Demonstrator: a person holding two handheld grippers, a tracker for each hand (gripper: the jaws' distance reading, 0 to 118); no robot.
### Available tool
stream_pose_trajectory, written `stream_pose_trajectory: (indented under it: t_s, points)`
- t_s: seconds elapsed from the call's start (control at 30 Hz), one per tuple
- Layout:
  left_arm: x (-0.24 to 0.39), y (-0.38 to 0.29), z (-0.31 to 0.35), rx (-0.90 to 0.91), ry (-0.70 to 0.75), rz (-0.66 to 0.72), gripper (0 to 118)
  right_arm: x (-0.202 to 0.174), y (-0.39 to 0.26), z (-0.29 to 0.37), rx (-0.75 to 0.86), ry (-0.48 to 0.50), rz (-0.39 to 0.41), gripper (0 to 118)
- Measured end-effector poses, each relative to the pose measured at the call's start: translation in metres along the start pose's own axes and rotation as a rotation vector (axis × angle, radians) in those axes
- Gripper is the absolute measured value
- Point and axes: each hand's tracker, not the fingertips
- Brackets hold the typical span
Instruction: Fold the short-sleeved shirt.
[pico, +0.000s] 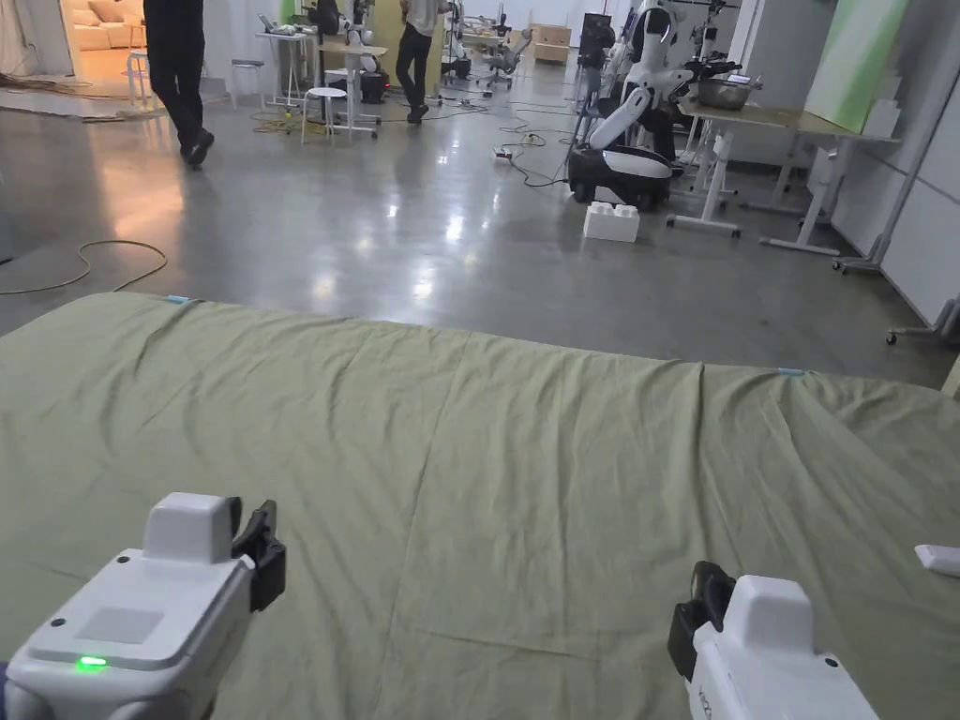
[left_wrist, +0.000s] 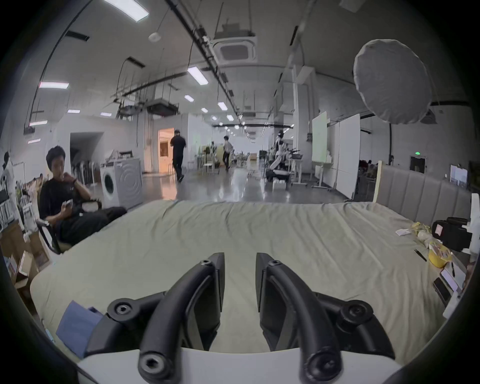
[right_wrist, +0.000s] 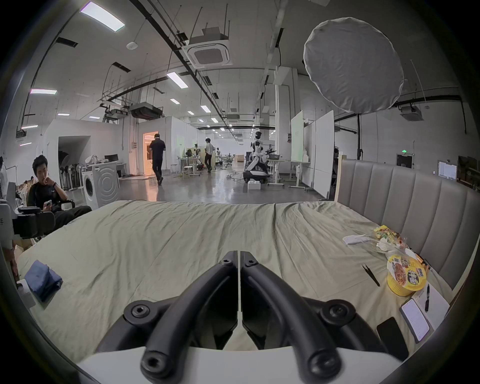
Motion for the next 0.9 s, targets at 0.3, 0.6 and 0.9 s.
stream_pose_trajectory:
  t_s: [0.3, 0.6, 0.9]
  points:
    - [0.039, -0.004, 0.012, 0.116, -0.101, 0.016, 7, -0.004, -0.002, 0.003, 0.032, -0.021, -0.002, 2]
    - [0.041, -0.002, 0.012, 0.104, -0.01, 0.022, 1, -0.011, 0.0, 0.009, 0.084, -0.029, 0.028, 2]
    - [0.042, 0.0, 0.015, 0.093, 0.006, -0.019, 1, -0.013, 0.002, 0.01, 0.084, -0.017, 0.015, 3]
